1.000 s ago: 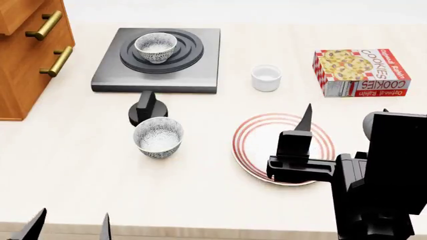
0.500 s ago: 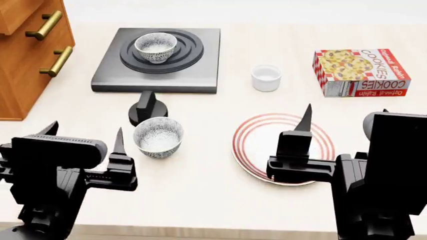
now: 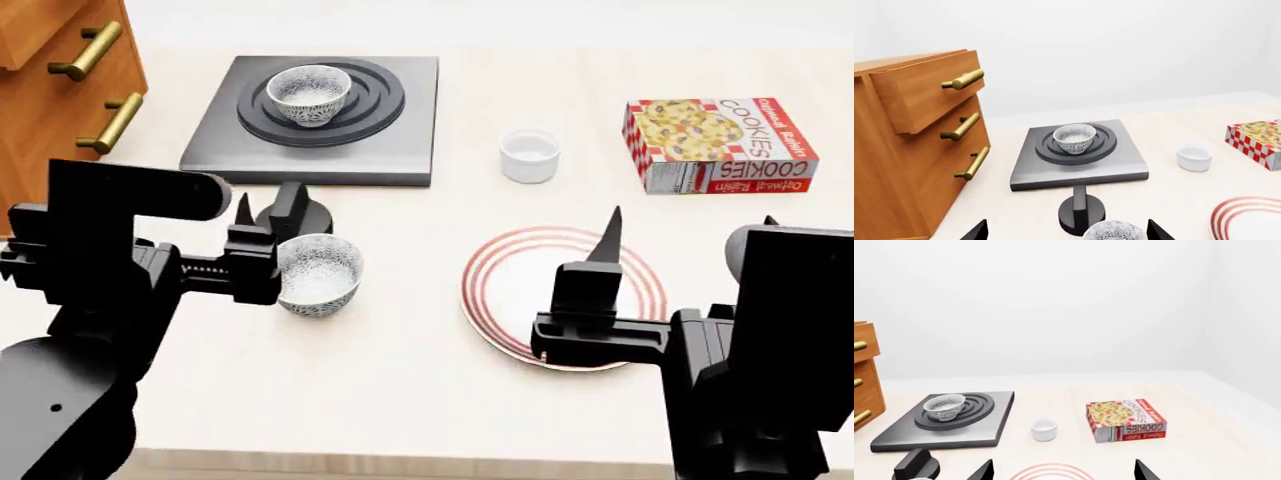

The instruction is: Pick the akita bowl on the stove and place it on the plate.

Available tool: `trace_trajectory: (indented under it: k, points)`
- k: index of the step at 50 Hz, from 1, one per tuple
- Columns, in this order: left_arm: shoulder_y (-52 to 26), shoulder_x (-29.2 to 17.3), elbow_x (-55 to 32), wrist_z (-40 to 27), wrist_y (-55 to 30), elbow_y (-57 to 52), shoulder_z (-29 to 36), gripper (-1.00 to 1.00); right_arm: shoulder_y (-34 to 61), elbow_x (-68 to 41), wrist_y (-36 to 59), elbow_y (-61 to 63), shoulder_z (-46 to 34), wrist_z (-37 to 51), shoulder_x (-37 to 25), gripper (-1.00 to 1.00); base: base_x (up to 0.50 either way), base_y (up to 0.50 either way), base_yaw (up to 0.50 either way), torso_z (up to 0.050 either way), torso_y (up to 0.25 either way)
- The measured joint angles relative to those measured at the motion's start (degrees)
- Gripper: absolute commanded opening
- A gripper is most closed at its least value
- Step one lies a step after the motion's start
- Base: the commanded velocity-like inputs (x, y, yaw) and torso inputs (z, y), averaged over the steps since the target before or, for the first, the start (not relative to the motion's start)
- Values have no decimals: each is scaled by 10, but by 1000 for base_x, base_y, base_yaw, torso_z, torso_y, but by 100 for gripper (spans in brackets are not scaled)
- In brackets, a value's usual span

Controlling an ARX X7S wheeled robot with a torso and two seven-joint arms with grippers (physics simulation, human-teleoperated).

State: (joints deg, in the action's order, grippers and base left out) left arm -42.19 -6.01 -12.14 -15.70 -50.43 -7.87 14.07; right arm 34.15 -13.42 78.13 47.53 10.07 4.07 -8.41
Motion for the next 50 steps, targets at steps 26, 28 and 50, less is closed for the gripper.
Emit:
trace_trajectory:
  k: [26, 28, 50]
  points:
    - [-27, -7, -15, -15, -15, 7, 12, 100, 1, -12, 1, 2, 3, 8, -3, 100, 0, -218, 0, 0, 0]
    - [-28, -8, -16, -15, -15, 8, 12, 100, 1, -13, 1, 2, 3, 9, -3, 100, 0, -223, 0, 0, 0]
    - [-31, -13, -27, -24, -14, 10, 21, 100, -1, -21, -2, 2, 5, 16, -6, 100, 0, -180, 0, 0, 0]
